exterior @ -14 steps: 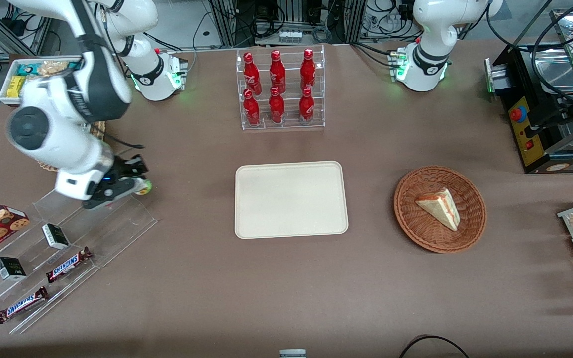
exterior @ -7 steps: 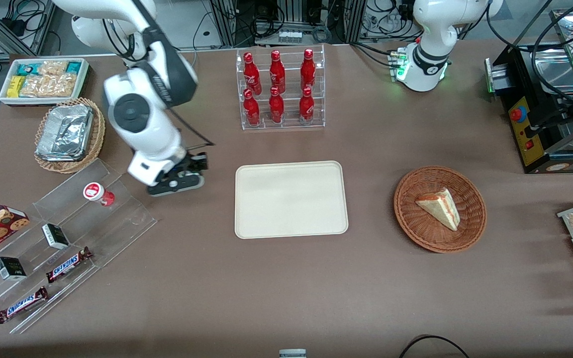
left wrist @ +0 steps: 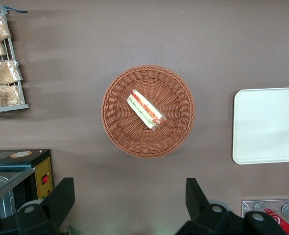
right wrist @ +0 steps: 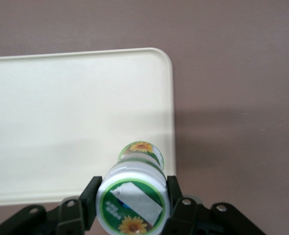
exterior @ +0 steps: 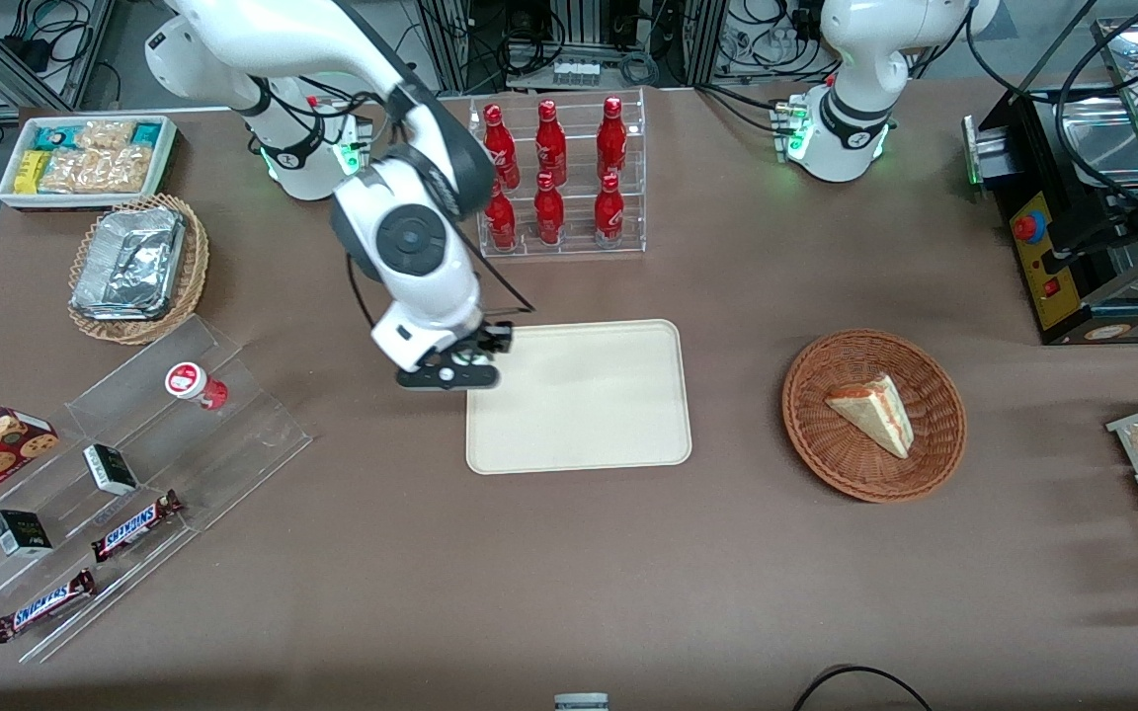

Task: Place green gum on tray
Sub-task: 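Lift the gum tub and carry it over the cream tray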

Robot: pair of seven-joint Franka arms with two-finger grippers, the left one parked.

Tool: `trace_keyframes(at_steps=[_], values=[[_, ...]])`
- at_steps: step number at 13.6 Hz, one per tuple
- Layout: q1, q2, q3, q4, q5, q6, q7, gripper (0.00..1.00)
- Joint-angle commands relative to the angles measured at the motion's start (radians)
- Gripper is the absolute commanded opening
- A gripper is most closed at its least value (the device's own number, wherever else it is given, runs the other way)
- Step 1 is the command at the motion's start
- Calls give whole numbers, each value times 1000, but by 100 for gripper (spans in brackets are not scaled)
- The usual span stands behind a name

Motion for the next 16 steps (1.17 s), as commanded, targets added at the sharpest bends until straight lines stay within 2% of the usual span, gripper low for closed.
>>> trace_keyframes(at_steps=[1, 5, 7, 16], values=[[42, 144, -11, 159, 24, 23, 95, 0], [78, 255, -11, 270, 44, 41, 143, 0], [89, 280, -11, 270, 66, 98, 144, 0], [118, 366, -12, 270, 61, 181, 137, 0]])
